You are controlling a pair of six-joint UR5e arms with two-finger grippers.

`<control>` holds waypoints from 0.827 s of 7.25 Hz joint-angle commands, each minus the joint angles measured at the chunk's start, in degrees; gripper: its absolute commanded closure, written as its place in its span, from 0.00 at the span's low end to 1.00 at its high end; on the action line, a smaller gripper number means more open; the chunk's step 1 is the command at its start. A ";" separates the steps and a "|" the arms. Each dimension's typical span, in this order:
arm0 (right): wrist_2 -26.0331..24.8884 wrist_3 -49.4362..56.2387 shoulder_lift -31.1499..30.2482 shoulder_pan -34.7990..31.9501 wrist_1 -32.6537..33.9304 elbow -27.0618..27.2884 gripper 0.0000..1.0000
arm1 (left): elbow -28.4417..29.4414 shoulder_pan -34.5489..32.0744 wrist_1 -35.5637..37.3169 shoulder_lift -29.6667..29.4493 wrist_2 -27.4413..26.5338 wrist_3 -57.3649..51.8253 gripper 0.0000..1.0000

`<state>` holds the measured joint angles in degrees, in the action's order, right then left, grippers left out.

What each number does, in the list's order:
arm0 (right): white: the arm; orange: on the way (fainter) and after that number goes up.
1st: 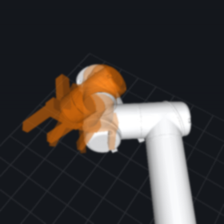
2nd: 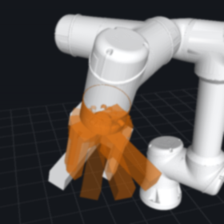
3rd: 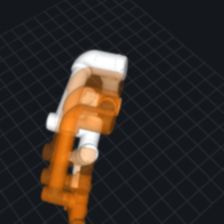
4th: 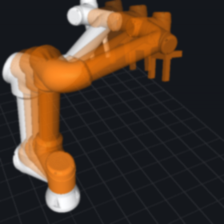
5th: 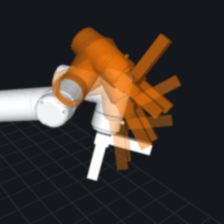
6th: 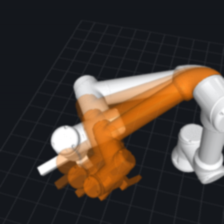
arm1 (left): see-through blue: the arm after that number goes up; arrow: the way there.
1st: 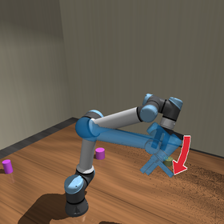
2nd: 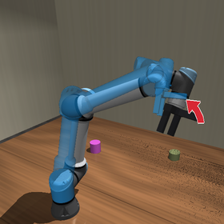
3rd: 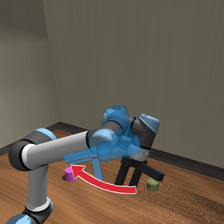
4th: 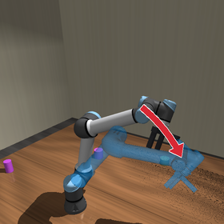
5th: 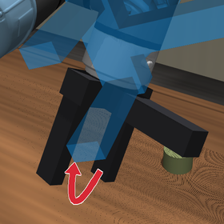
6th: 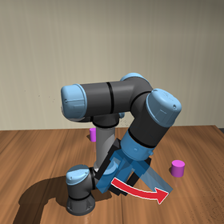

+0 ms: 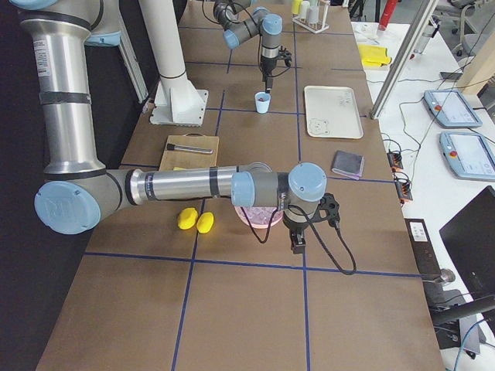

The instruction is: Put ice and strawberries in cup

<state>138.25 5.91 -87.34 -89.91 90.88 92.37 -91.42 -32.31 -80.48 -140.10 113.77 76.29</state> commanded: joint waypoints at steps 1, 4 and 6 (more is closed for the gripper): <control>-0.35 -3.10 -2.56 0.00 -9.46 -3.23 0.00 | -4.09 -2.84 1.28 4.63 0.49 -4.90 0.00; -0.26 -7.14 -2.75 0.00 -9.93 -3.16 0.00 | -10.96 -8.62 12.60 7.21 0.66 -16.84 0.00; -0.26 -7.23 -2.75 0.00 -9.93 -3.16 0.00 | -16.23 -14.50 13.33 14.64 5.02 -26.05 0.00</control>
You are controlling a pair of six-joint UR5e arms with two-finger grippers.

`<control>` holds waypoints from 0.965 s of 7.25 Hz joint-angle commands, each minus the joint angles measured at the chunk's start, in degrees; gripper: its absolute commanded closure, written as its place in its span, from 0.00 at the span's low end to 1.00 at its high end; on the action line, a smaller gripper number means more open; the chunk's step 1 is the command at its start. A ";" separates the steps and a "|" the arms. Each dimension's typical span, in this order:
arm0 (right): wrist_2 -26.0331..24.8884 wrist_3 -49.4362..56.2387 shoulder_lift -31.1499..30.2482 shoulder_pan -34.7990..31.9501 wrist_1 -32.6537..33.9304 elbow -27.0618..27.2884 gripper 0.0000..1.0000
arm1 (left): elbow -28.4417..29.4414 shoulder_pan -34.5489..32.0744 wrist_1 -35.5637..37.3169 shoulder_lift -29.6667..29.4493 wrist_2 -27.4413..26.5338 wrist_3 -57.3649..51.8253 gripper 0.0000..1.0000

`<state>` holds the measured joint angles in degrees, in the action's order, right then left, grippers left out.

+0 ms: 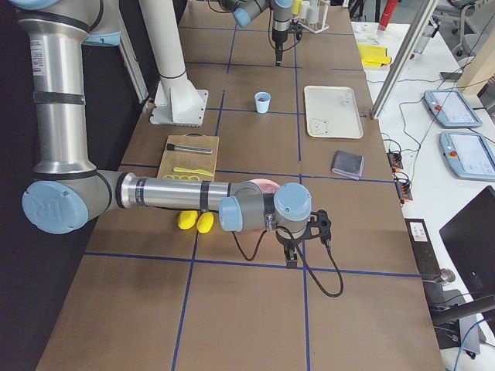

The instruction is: Put ice and strawberries in cup

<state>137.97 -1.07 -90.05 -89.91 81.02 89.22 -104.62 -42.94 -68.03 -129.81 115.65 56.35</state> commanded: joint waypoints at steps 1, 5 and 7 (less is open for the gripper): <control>-0.07 -0.25 -0.04 0.00 -0.07 -0.01 0.00 | -4.87 -8.16 0.88 8.13 5.61 -12.00 0.00; -0.07 -0.25 0.49 0.00 -0.16 0.78 0.00 | -1.92 -25.57 4.21 17.92 9.59 -40.20 0.00; -0.07 -0.25 0.84 0.00 -0.16 0.52 0.00 | 3.08 -35.40 4.92 21.86 11.69 -54.35 0.00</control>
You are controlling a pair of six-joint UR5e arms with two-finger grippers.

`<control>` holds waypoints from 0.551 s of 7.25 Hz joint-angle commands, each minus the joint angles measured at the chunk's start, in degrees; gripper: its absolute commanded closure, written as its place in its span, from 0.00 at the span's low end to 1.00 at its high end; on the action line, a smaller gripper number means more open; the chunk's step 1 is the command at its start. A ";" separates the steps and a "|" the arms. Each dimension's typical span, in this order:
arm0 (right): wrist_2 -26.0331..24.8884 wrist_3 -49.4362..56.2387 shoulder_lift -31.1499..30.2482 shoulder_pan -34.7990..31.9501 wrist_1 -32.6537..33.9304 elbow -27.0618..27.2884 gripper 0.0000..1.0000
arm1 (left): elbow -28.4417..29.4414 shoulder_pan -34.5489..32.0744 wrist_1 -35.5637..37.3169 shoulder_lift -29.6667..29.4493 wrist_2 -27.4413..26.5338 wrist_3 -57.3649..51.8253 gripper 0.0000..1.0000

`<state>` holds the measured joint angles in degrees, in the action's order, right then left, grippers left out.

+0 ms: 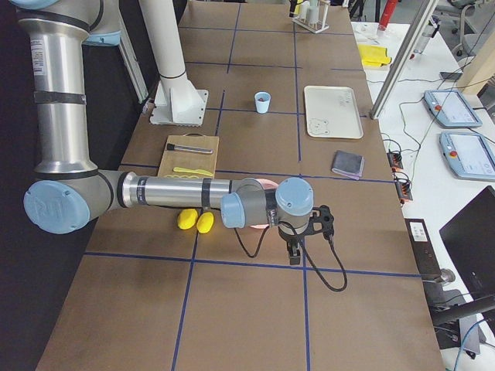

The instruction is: Put ice and strawberries in cup

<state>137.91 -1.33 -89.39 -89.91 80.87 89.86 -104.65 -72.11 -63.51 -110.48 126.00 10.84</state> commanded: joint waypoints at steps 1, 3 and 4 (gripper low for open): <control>0.08 0.01 0.27 0.00 0.08 -0.39 0.00 | 8.19 -11.24 0.32 3.24 3.36 -15.87 0.00; 0.60 0.01 0.09 0.00 0.08 -0.13 0.00 | 18.82 -15.76 -1.94 5.34 8.01 -26.26 0.00; 0.60 0.01 0.18 0.00 0.16 -0.21 0.00 | 20.09 -16.91 -5.44 7.71 8.99 -26.31 0.00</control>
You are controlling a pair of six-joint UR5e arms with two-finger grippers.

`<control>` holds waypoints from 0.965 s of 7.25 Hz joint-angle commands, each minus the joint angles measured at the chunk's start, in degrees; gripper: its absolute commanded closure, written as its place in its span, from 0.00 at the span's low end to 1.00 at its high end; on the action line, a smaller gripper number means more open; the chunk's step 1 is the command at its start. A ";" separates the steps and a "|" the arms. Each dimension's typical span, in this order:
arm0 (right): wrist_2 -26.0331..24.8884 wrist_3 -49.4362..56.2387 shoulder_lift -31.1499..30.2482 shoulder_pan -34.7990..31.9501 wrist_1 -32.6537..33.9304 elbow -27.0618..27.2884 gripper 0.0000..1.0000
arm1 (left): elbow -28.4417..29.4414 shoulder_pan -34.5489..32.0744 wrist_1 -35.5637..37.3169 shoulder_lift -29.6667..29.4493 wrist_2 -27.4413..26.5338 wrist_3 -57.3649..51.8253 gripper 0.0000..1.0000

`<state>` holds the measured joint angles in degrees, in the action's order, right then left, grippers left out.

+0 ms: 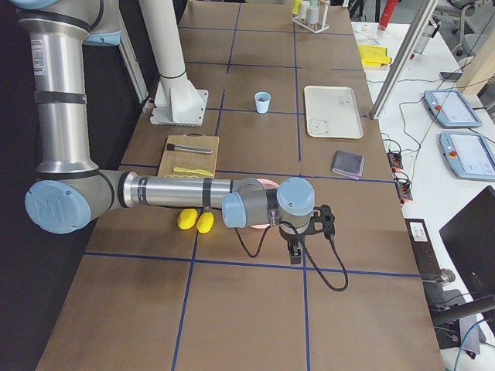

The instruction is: Put ice and strawberries in cup

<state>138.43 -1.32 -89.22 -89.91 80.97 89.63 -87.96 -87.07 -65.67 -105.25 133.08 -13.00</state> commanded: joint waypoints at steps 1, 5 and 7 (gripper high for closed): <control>0.00 0.00 -0.08 0.00 -0.02 0.01 0.00 | 3.49 -2.74 -5.06 5.20 2.79 -2.47 0.00; -0.27 0.00 -0.34 0.00 -0.02 0.10 0.00 | 3.85 -2.84 -12.79 10.05 4.29 -1.60 0.00; -0.53 0.00 -0.26 0.00 -0.02 0.02 0.00 | 3.76 -2.84 -19.80 12.08 3.94 3.74 0.00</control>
<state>138.08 -1.32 -89.53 -89.91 80.95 89.71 -84.15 -89.91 -81.14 -94.30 137.25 -12.13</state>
